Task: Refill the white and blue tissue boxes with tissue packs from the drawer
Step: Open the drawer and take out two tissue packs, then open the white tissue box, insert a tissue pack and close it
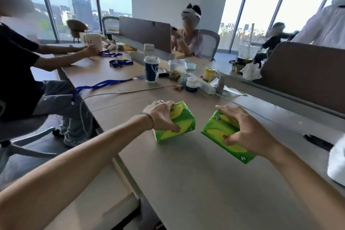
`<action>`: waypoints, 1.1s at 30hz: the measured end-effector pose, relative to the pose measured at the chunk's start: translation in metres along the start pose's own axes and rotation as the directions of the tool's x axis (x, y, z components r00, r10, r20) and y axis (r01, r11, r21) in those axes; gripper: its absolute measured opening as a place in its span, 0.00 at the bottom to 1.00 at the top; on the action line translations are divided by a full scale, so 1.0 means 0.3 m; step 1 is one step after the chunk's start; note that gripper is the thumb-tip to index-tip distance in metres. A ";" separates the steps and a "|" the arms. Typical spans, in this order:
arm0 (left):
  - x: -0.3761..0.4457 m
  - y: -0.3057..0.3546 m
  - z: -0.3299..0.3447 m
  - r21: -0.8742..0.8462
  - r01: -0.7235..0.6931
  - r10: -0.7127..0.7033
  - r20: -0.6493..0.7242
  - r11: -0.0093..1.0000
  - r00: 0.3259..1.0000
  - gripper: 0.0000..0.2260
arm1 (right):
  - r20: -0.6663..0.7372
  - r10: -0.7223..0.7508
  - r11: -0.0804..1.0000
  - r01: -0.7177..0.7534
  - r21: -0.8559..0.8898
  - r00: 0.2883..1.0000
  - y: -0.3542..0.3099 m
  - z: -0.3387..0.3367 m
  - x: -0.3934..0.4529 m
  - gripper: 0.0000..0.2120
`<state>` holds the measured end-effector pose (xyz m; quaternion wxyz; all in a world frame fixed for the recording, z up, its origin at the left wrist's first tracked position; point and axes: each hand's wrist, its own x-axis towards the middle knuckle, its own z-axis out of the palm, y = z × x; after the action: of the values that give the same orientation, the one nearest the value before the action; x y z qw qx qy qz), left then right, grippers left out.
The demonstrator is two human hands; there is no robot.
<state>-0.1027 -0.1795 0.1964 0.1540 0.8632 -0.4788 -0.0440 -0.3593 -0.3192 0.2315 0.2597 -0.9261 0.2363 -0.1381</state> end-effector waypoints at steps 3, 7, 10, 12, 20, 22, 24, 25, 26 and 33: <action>0.043 0.023 0.029 0.063 0.028 -0.033 0.072 0.998 0.997 0.45 | 0.048 0.014 0.996 -0.010 -0.084 0.999 0.081 0.025 0.071 0.49; 0.065 0.035 0.024 0.074 0.048 -0.058 0.140 0.996 0.988 0.50 | 0.123 0.024 0.979 0.002 -0.201 0.992 0.142 0.060 0.111 0.48; 0.060 0.081 0.003 0.037 0.015 -0.018 0.075 0.999 0.997 0.54 | 0.137 0.009 0.947 0.036 -0.320 0.990 0.161 0.068 0.110 0.46; 0.051 0.149 -0.001 -0.024 -0.065 0.065 -0.009 0.998 0.998 0.51 | 0.140 -0.015 0.934 0.063 -0.350 0.990 0.164 0.060 0.093 0.44; 0.049 0.602 0.121 -0.377 -0.339 0.273 -0.218 0.862 0.937 0.31 | -0.292 0.003 0.993 -0.037 -0.109 0.956 0.276 -0.184 -0.210 0.27; 0.047 0.728 0.170 -0.474 -0.381 0.307 -0.229 0.794 0.924 0.28 | -0.408 0.092 0.989 -0.132 -0.072 0.908 0.345 -0.265 -0.324 0.25; 0.046 0.858 0.225 -0.515 -0.414 0.342 -0.233 0.750 0.910 0.23 | -0.496 0.178 0.969 -0.240 -0.064 0.850 0.423 -0.339 -0.434 0.24; 0.047 0.911 0.254 -0.510 -0.432 0.363 -0.234 0.743 0.902 0.21 | -0.522 0.212 0.954 -0.291 -0.073 0.826 0.460 -0.366 -0.479 0.23; 0.045 0.975 0.284 -0.491 -0.464 0.400 -0.236 0.737 0.886 0.19 | -0.537 0.245 0.935 -0.343 -0.088 0.807 0.503 -0.393 -0.529 0.22; 0.029 1.337 0.469 -0.149 -0.741 0.714 -0.203 0.654 0.671 0.19 | -0.579 0.346 0.785 -0.566 -0.251 0.738 0.748 -0.461 -0.748 0.20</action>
<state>-0.4558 -0.4164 0.1872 0.2827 0.5770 -0.7659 0.0234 -0.6845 -0.4316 0.1932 0.0140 -0.8004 0.5439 -0.2519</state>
